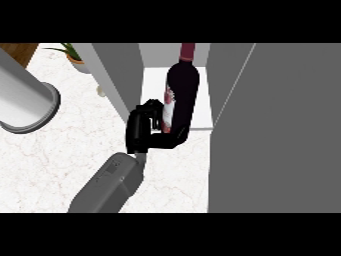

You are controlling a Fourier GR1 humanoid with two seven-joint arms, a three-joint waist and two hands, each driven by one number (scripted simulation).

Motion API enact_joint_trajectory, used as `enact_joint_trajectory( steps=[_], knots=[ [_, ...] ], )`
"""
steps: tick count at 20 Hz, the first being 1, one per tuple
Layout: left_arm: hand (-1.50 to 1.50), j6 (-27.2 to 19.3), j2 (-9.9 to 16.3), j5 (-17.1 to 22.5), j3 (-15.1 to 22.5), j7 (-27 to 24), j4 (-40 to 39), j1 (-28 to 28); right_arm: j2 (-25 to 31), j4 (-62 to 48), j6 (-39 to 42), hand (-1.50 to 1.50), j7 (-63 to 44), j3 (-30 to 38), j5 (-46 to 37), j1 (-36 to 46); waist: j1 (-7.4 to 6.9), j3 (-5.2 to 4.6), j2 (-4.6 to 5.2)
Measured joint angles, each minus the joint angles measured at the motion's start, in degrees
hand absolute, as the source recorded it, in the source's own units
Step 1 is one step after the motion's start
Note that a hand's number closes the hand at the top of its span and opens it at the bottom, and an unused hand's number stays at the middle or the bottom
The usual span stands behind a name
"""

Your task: Pick up the wine, place it into the cabinet and close the cabinet

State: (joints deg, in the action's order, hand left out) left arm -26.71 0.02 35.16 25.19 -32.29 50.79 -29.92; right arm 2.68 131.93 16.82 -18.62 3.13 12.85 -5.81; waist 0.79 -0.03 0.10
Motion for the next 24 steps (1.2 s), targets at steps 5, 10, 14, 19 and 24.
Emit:
enact_joint_trajectory(
  steps=[5, 10, 14, 19, 24],
  knots=[
    [1.5, 3.7, 0.0, 6.2, -0.1, -4.4, -4.3, -1.3, -0.2, -0.1, -0.7, -1.5, -1.0, -0.5, -0.3, 1.1, 0.06, -0.01, 0.02],
    [1.5, 7.1, 0.0, 10.7, 0.1, -6.5, -10.5, -5.2, -0.1, -1.0, -0.4, -1.5, -0.9, -0.4, -0.1, 1.3, 0.18, 0.0, 0.07],
    [1.5, 9.2, 0.0, 12.4, 0.1, -7.2, -15.2, -8.5, 0.2, -2.9, 0.2, -1.5, 0.7, 0.9, 0.7, 1.7, 0.24, 0.0, 0.11],
    [1.5, 10.1, 0.0, 16.1, 1.5, -8.2, -19.0, -11.5, 0.3, -3.0, 0.4, -1.5, 0.8, 1.0, 1.0, 1.8, 0.54, -0.01, 0.17],
    [1.5, 11.2, 0.0, 19.3, 0.9, -8.2, -23.0, -16.4, 0.7, -2.2, 0.6, -1.5, -0.2, 1.3, 2.1, 1.4, 0.9, -0.01, 0.25]
  ],
)
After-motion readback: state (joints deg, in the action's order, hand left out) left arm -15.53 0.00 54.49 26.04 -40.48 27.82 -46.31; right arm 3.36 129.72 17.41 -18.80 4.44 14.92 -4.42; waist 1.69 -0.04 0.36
